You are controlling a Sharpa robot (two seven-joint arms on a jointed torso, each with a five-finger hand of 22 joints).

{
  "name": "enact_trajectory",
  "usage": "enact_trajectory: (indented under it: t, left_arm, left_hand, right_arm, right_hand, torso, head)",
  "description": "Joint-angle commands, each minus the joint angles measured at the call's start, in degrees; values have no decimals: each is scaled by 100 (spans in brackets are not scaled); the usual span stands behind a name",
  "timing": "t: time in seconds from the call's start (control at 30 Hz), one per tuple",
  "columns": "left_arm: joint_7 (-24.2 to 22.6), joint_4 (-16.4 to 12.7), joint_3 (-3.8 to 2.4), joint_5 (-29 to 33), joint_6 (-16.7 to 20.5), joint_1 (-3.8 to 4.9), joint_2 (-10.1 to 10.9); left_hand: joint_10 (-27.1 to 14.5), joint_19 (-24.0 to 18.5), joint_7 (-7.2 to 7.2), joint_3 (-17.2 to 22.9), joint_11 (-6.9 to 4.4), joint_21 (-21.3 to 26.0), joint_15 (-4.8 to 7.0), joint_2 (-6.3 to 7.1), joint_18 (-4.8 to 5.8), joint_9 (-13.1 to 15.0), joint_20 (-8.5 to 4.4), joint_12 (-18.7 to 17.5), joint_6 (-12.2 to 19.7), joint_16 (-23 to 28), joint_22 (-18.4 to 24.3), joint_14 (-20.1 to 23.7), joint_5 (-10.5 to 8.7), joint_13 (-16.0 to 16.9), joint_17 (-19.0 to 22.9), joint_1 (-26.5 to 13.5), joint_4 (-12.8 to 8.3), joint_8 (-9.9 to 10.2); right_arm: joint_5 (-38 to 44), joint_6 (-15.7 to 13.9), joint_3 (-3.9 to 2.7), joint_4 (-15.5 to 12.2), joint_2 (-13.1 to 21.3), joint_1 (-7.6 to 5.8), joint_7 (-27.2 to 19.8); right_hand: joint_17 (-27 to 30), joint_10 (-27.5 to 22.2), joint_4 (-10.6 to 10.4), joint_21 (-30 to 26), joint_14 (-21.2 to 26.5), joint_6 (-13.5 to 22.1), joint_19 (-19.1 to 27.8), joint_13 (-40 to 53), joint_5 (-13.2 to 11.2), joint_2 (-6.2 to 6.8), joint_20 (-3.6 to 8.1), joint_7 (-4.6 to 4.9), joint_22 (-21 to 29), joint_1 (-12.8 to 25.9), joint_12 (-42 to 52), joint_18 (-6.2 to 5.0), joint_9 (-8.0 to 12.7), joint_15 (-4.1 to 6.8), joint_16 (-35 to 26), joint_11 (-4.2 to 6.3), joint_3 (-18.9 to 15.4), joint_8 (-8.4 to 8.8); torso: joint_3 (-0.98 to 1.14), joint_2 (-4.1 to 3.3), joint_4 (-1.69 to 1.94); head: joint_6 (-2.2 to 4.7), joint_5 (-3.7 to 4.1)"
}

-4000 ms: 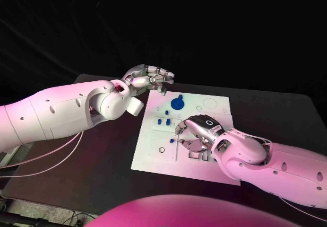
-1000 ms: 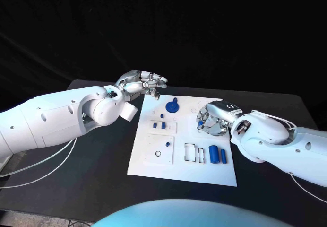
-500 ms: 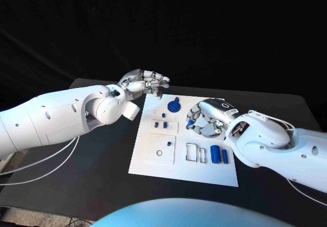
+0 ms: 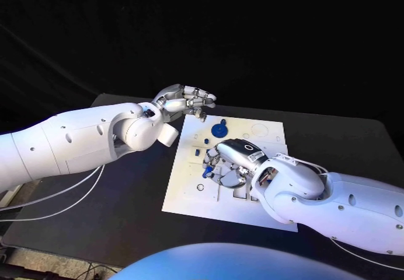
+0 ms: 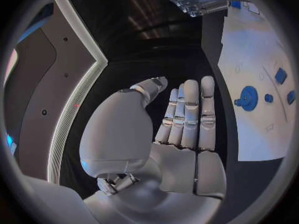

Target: Assemble the parts on the task board

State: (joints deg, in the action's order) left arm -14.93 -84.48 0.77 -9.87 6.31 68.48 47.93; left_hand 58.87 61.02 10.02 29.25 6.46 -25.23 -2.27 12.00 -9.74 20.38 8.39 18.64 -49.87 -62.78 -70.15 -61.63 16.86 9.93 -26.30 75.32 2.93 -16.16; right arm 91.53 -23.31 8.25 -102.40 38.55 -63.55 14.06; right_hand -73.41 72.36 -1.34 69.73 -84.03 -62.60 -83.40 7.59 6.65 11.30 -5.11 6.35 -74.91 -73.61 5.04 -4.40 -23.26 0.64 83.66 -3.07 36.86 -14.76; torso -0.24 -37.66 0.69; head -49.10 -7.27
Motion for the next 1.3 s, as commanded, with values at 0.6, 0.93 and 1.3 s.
enact_trajectory:
  t: [0.6, 0.93, 1.3]
  left_arm:
    - [-26, -12, -4, 39, -107, 1, -42]
    - [-20, -18, -4, 39, -107, 1, -32]
    - [-14, -23, -4, 39, -104, 1, -17]
  left_hand:
    - [-24, 13, 0, 26, -2, 38, -1, -31, -53, 6, -18, 38, 56, 13, 6, 35, 2, -9, 6, -41, -16, -10]
    - [-24, 13, 0, 26, -2, 38, -1, -31, -53, 6, -18, 38, 56, 13, 6, 35, 2, -9, 6, -41, -16, -10]
    - [-28, 15, 1, 25, -1, 43, -2, -31, -53, 9, -17, 43, 59, 11, 5, 38, 1, -10, 9, -47, -17, -14]
  right_arm:
    - [9, 137, 54, 534, -385, 398, -129]
    - [53, 142, 55, 603, -423, 427, -137]
    - [54, 174, 60, 590, -470, 439, -162]
  right_hand:
    - [14, 33, 20, -45, -261, 4, 16, 10, 43, -26, 27, 2, -959, -10, -19, 27, -78, 52, 6, -8, 22, -21]
    - [10, 31, 24, -47, -262, 9, 16, 11, 49, -27, 27, 3, -958, -11, -23, 26, -81, 52, 7, -9, 24, -21]
    - [18, 29, 30, -57, -261, 17, 19, 11, 55, -26, 27, 6, -956, -13, -29, 25, -86, 51, 4, -10, 25, -22]
  torso:
    - [6, -7, -12]
    - [4, -11, -9]
    - [4, -6, -9]
  head:
    - [-73, -125]
    - [-89, -146]
    - [-90, -170]
